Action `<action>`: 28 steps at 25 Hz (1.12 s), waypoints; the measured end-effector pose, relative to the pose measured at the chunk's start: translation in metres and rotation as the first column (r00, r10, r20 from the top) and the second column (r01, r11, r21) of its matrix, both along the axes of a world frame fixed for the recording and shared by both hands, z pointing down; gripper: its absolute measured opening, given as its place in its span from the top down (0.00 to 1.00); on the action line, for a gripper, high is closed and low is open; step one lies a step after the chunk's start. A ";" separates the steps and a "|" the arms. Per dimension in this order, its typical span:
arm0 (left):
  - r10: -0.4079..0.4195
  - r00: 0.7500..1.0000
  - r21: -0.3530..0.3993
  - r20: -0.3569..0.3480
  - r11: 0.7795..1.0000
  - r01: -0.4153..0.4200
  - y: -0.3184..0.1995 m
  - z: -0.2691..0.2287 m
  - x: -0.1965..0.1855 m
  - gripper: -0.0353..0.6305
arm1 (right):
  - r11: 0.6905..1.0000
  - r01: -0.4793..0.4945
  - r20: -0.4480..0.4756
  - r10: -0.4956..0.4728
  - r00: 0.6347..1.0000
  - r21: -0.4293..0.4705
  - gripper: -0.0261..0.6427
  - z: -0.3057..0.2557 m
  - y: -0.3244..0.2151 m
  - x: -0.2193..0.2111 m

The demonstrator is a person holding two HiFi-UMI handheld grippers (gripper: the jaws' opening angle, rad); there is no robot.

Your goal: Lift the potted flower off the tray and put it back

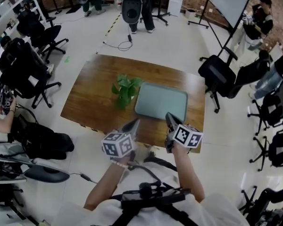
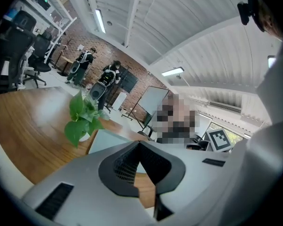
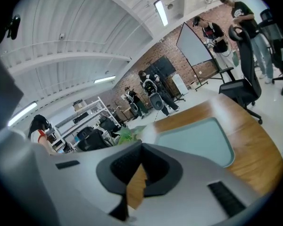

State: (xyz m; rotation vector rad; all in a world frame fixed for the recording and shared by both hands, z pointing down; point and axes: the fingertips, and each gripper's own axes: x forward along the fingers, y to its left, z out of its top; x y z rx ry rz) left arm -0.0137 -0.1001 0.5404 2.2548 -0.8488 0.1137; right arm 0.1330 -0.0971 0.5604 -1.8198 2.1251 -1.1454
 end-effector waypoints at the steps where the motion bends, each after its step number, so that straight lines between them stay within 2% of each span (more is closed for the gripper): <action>1: -0.017 1.000 -0.003 0.000 1.000 0.017 -0.002 0.001 -0.004 0.96 | 1.000 0.015 0.005 -0.015 1.000 -0.003 0.96 0.002 -0.003 -0.004; 6: -0.081 0.997 -0.007 0.006 0.997 0.081 -0.004 0.000 -0.018 0.96 | 0.998 0.060 0.018 -0.060 0.998 0.001 0.91 0.008 -0.012 -0.014; 10: -0.126 0.992 -0.013 0.011 0.992 0.127 -0.007 0.001 -0.030 0.96 | 0.995 0.058 0.015 -0.057 0.998 -0.084 0.89 0.044 -0.025 -0.013; 12: -0.147 0.989 -0.010 0.021 0.989 0.147 -0.008 0.000 -0.035 0.96 | 0.990 0.067 0.042 -0.062 0.997 -0.127 0.81 0.061 -0.027 -0.014; 14: -0.168 0.985 -0.001 0.033 0.986 0.168 -0.011 -0.001 -0.039 0.96 | 0.987 0.073 0.057 -0.065 0.996 -0.142 0.81 0.068 -0.034 -0.012; 17: -0.215 0.975 0.025 0.054 0.977 0.214 -0.022 -0.005 -0.046 0.96 | 0.986 0.087 0.058 -0.079 0.995 -0.141 0.74 0.070 -0.057 -0.008; 22: -0.262 0.960 0.072 0.103 0.964 0.256 -0.034 -0.015 -0.055 0.96 | 0.983 0.128 0.043 -0.124 0.991 -0.135 0.75 0.072 -0.105 -0.008; 28: -0.305 0.943 0.087 0.134 0.951 0.295 -0.040 -0.018 -0.068 0.96 | 0.960 0.212 0.010 -0.214 0.977 -0.181 0.75 0.100 -0.161 -0.024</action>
